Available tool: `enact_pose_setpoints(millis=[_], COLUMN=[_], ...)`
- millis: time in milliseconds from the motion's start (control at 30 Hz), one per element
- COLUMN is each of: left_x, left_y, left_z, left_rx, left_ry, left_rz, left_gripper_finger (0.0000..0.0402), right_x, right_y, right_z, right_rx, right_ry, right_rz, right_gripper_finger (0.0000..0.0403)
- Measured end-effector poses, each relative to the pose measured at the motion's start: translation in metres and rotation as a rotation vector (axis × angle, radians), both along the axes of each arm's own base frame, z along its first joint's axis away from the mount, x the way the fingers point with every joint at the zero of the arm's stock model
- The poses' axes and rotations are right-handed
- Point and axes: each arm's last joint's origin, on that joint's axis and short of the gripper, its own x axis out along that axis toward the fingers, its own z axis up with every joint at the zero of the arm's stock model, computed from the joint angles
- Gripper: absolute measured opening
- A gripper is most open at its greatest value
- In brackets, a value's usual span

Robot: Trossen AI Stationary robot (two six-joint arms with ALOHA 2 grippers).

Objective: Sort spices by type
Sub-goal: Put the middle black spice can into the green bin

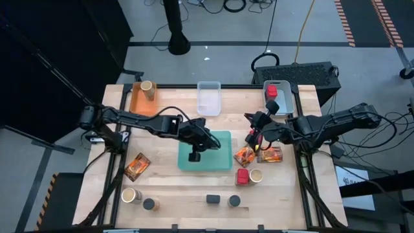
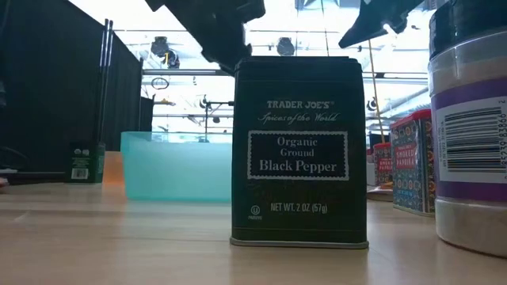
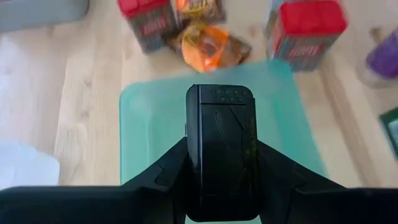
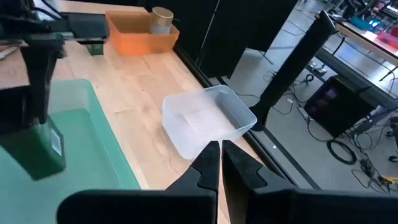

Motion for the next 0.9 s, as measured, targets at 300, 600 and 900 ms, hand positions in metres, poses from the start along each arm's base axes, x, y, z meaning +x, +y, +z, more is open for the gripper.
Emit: enact_pose_setpoints(millis=[300,600,900], left_x=[0.014,0.008,0.002], left_y=[0.008,0.007,0.006], left_z=[-0.015,-0.03,-0.034], left_rx=[-0.006,-0.008,-0.038], left_ry=[0.058,0.17,0.245], left_rz=[0.04,0.044,0.054], left_gripper_finger=[0.0132,0.0132,0.0132], right_x=[0.0,-0.003,-0.006], right_y=[-0.001,-0.001,-0.002], right_z=[0.0,-0.003,-0.007], right_rx=[-0.003,0.011,0.049], right_ry=[0.009,0.03,0.037], right_rz=[-0.003,-0.013,-0.046], right_gripper_finger=[0.0,0.0,0.0])
